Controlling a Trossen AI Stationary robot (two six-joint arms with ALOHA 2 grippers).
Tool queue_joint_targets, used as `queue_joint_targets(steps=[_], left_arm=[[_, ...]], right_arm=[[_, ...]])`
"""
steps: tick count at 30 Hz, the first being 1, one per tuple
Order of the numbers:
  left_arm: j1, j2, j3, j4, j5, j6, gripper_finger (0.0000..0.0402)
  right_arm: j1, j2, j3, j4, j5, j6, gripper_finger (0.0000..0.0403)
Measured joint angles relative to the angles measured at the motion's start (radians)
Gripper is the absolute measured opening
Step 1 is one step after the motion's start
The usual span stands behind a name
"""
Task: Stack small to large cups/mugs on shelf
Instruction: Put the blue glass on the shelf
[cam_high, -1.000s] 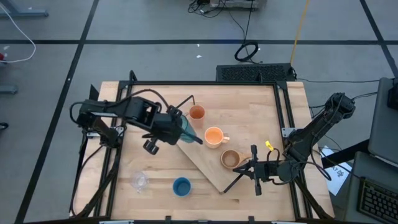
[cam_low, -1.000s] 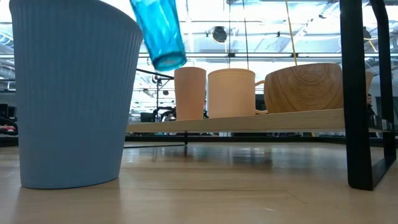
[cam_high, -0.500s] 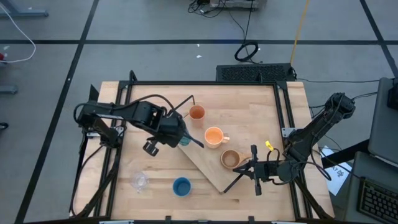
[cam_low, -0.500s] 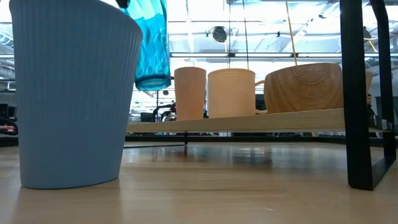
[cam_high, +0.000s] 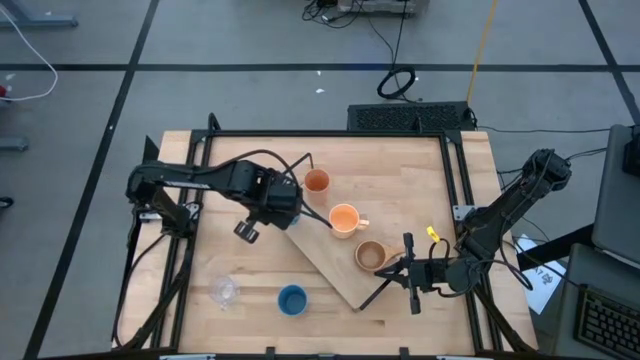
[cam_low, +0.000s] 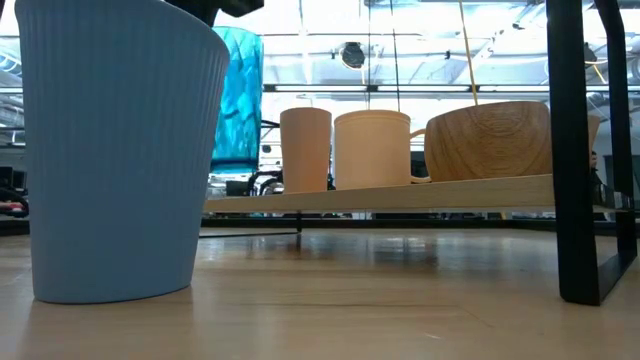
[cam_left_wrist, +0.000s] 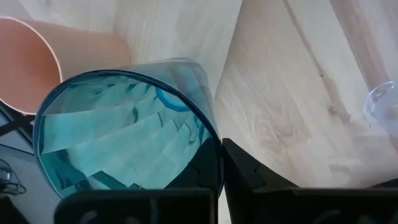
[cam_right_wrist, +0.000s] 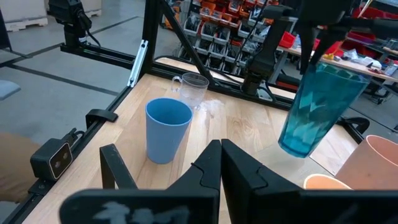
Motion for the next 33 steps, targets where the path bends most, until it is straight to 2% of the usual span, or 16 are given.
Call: queue_joint_targets(steps=[5,33], left_arm=[[0.004,0.0,-0.021,0.055,0.014,0.035,0.0007],[0.089,0.0,-0.072,0.117,0.023,0.065,0.0006]], right_arm=[[0.0,0.0,0.0,0.0,0.0,-0.001,0.0],[0.0,0.0,0.0,0.0,0.0,-0.001,0.0]])
